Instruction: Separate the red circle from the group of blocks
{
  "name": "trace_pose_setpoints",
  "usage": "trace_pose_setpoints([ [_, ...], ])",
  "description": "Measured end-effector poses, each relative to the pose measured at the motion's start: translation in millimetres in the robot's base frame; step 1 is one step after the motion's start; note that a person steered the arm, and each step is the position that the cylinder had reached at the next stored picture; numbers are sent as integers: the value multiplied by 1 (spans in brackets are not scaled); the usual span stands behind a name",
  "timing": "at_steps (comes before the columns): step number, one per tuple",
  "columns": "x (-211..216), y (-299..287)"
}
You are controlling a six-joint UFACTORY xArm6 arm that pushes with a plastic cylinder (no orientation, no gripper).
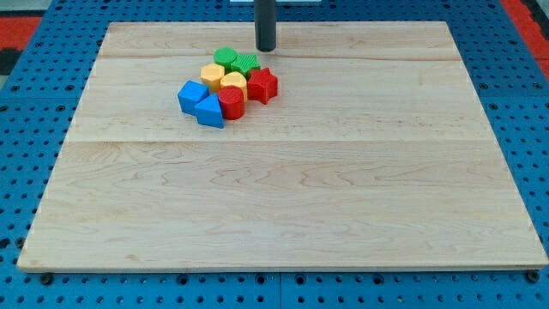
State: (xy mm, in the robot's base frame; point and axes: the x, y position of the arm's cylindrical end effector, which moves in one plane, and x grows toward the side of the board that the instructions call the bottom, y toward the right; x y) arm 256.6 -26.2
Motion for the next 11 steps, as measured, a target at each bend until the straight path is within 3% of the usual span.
trace_pose_setpoints([
  [1, -31, -12],
  [2, -15, -89],
  [3, 30, -98],
  [4, 100, -49],
  [5, 154, -38],
  [7, 142, -37],
  [8, 214, -3],
  [9, 240, 60],
  [10, 194, 56],
  [11, 219, 88],
])
